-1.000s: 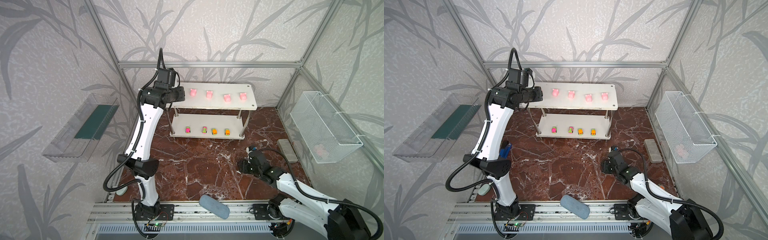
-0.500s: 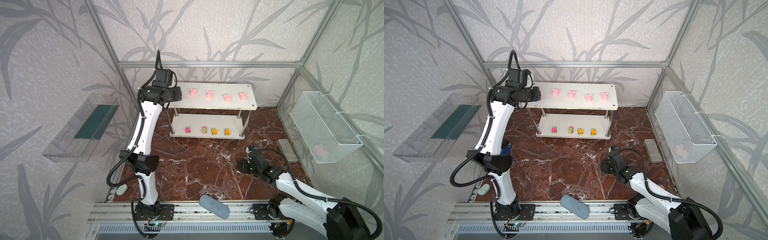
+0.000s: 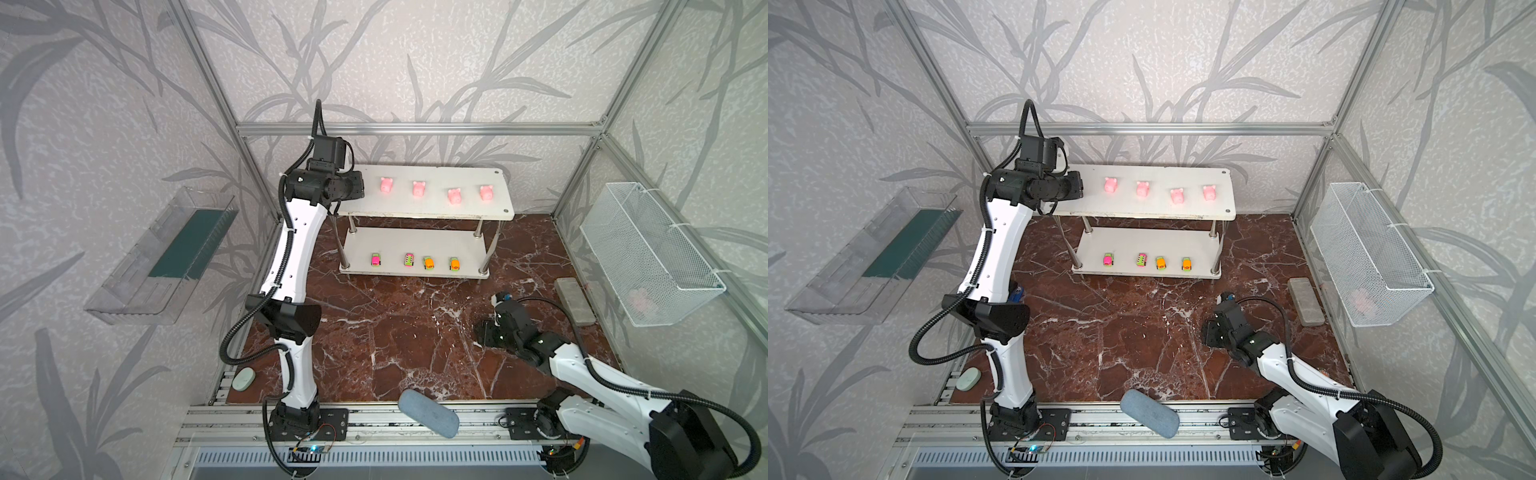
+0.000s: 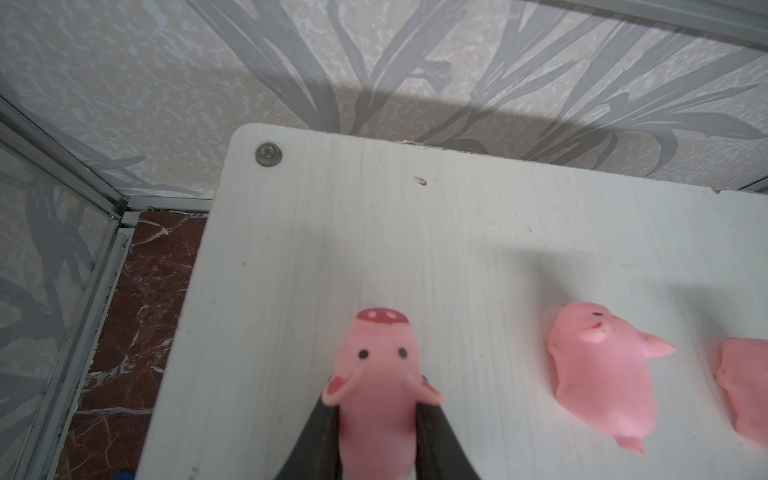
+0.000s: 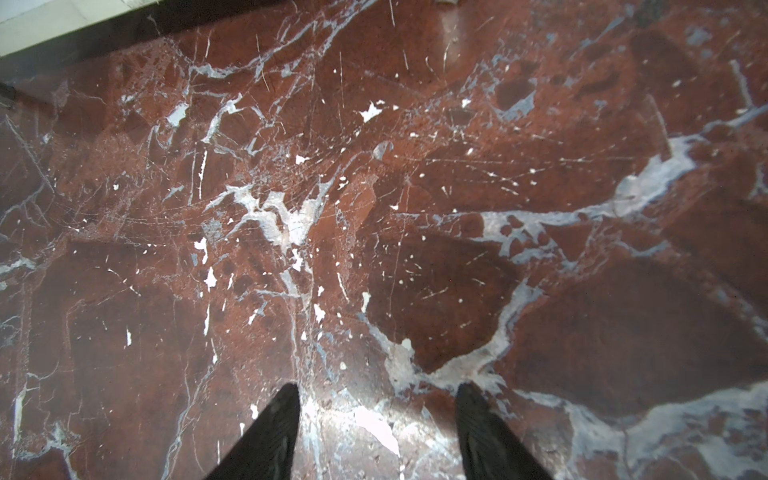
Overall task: Place and organize the plastic toys onto the shelf
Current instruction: 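Lower the pig at the end of the pig row and open the left gripper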
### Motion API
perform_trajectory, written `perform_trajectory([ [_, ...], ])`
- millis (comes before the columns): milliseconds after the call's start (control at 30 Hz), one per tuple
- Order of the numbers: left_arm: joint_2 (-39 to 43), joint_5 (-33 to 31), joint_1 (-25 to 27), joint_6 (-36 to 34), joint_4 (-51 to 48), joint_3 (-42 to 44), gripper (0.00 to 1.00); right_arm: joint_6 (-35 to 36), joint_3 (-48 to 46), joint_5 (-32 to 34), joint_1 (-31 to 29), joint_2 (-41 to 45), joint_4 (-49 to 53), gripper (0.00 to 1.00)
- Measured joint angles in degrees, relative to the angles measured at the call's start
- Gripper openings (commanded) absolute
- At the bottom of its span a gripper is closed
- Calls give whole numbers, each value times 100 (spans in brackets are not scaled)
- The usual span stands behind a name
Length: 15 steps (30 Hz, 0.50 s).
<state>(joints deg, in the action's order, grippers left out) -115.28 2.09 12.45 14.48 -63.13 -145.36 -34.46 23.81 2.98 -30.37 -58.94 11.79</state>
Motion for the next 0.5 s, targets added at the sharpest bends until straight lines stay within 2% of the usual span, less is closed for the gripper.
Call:
perform_trajectory([
  [500, -52, 33, -20, -68, 7, -57, 32, 0, 0, -7, 0, -192, -68, 61],
])
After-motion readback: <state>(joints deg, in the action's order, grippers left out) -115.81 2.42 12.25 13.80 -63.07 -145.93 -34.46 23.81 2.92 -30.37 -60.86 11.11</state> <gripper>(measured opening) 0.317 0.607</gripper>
